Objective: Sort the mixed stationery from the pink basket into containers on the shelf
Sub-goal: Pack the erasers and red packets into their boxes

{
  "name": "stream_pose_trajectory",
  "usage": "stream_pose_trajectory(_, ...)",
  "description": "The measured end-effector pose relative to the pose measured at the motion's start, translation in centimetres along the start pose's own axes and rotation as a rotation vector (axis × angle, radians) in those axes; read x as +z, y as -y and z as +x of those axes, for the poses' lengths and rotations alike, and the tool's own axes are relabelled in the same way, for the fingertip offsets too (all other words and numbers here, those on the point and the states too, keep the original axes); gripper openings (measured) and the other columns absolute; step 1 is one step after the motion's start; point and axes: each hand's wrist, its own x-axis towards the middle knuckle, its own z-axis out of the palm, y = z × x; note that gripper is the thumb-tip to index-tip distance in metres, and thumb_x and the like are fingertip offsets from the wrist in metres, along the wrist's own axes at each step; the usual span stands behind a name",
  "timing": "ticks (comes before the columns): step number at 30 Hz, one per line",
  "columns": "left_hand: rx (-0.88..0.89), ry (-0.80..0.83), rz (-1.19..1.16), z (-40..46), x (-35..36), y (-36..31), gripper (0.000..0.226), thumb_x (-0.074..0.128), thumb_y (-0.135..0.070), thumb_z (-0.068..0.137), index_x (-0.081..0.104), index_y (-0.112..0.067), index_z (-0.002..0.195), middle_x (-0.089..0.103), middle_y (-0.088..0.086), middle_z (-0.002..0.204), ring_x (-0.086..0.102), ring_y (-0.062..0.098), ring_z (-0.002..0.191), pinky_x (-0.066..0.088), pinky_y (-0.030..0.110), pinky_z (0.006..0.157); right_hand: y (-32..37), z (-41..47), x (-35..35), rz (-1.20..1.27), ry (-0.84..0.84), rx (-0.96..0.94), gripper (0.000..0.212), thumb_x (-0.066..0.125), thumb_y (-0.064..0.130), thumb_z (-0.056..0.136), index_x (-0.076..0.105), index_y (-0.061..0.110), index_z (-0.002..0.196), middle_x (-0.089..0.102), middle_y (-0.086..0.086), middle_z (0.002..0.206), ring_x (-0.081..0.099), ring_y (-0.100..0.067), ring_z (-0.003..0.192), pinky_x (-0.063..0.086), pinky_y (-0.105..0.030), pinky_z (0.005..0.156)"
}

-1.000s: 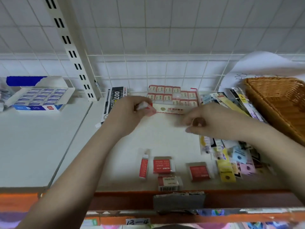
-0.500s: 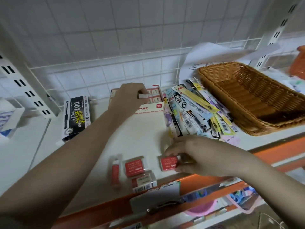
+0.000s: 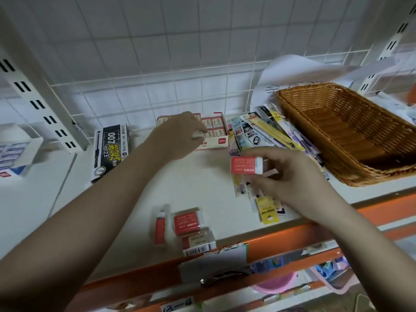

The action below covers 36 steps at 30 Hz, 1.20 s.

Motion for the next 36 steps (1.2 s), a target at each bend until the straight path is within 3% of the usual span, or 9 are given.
stream_pose_trajectory(2, -0.017, 0.003, -0.080, -2.0, -0.8, -0.4, 0.027, 0.055, -0.029, 0.092, 0.063, -0.027, 0.118, 0.055, -0.005, 0.116, 0.052, 0.014, 0.112, 0.037, 0.026, 0.094, 0.5, 0.7, -0.2, 0.116, -0.038, 0.039, 0.036, 0.074, 0.013, 0.077, 0.068, 0.027, 0.110, 0.069, -0.013, 0.076, 0.063, -0.022, 0.062, 0.054, -0.033, 0.062)
stream_pose_trajectory(6, -0.086, 0.215, -0.228, -6.6, -2.6, -0.5, 0.018, 0.061, -0.033, 0.089, 0.066, -0.033, 0.106, 0.061, -0.018, 0.097, 0.057, -0.006, 0.084, 0.045, 0.013, 0.075, 0.7, 2.9, 0.4, 0.457, -0.124, 0.177, 0.024, 0.064, 0.011, 0.085, 0.065, 0.017, 0.108, 0.070, 0.003, 0.071, 0.067, -0.005, 0.060, 0.051, -0.013, 0.055)
stream_pose_trajectory(9, -0.112, 0.407, -0.238, -9.2, -2.4, -0.4, 0.028, 0.068, -0.039, 0.082, 0.061, -0.038, 0.109, 0.059, -0.019, 0.099, 0.057, 0.000, 0.090, 0.045, 0.013, 0.076, -0.3, 5.2, 1.3, 0.301, -0.130, 0.177, 0.029, 0.065, 0.007, 0.086, 0.061, 0.019, 0.112, 0.065, 0.003, 0.083, 0.065, -0.005, 0.058, 0.053, -0.017, 0.058)
stream_pose_trajectory(12, -0.104, 0.514, -0.270, -10.7, -1.3, -0.5, 0.042, 0.072, -0.037, 0.079, 0.058, -0.040, 0.118, 0.054, -0.020, 0.107, 0.052, -0.003, 0.098, 0.044, 0.013, 0.081, -1.0, 7.9, 2.1, 0.030, -0.186, 0.090, 0.021, 0.069, 0.006, 0.081, 0.063, 0.024, 0.090, 0.067, 0.005, 0.084, 0.064, -0.010, 0.068, 0.052, -0.026, 0.066)
stream_pose_trajectory(20, -0.118, 0.499, -0.318, -12.3, -1.6, -0.7, 0.035, 0.068, -0.033, 0.084, 0.060, -0.042, 0.116, 0.055, -0.023, 0.111, 0.052, -0.003, 0.096, 0.041, 0.010, 0.082, -2.5, 11.2, 4.1, -0.306, -0.184, -0.067, 0.027, 0.055, -0.011, 0.077, 0.068, 0.012, 0.084, 0.063, -0.009, 0.099, 0.055, -0.015, 0.086, 0.036, -0.014, 0.070)
stream_pose_trajectory(25, -0.151, 0.456, -0.280, -12.2, -1.7, -1.2, 0.037, 0.067, -0.029, 0.085, 0.060, -0.033, 0.121, 0.051, -0.021, 0.100, 0.050, -0.002, 0.085, 0.037, 0.005, 0.072, -2.3, 12.5, 3.7, -0.444, -0.098, -0.010, 0.020, 0.059, 0.000, 0.080, 0.069, 0.014, 0.090, 0.067, -0.007, 0.103, 0.055, -0.016, 0.079, 0.038, -0.023, 0.065)
stream_pose_trajectory(28, -0.147, 0.372, -0.234, -12.1, -1.4, -1.6, 0.036, 0.064, -0.023, 0.088, 0.059, -0.030, 0.123, 0.045, -0.022, 0.088, 0.044, -0.008, 0.074, 0.032, 0.001, 0.066, -1.5, 13.1, 3.1, -0.427, 0.065, 0.033, 0.017, 0.069, 0.008, 0.081, 0.072, 0.012, 0.097, 0.068, -0.005, 0.107, 0.060, -0.014, 0.090, 0.041, -0.018, 0.073)
stream_pose_trajectory(33, -0.242, 0.231, -0.260, -12.8, -0.5, -1.5, 0.025, 0.062, -0.029, 0.086, 0.066, -0.033, 0.110, 0.053, -0.006, 0.097, 0.053, 0.004, 0.079, 0.047, 0.029, 0.083, -1.3, 13.8, 3.1, -0.351, 0.045, 0.040, 0.022, 0.071, 0.009, 0.081, 0.073, 0.009, 0.104, 0.068, -0.004, 0.111, 0.061, -0.014, 0.096, 0.036, -0.009, 0.067)
stream_pose_trajectory(36, -0.319, 0.083, -0.228, -13.8, -0.3, -1.7, 0.023, 0.058, -0.030, 0.089, 0.067, -0.031, 0.110, 0.055, -0.007, 0.102, 0.056, 0.010, 0.092, 0.047, 0.028, 0.087, -0.9, 15.0, 3.6, -0.308, 0.071, 0.083, 0.023, 0.067, 0.008, 0.085, 0.071, 0.008, 0.107, 0.069, -0.003, 0.112, 0.061, -0.014, 0.097, 0.041, -0.010, 0.070)
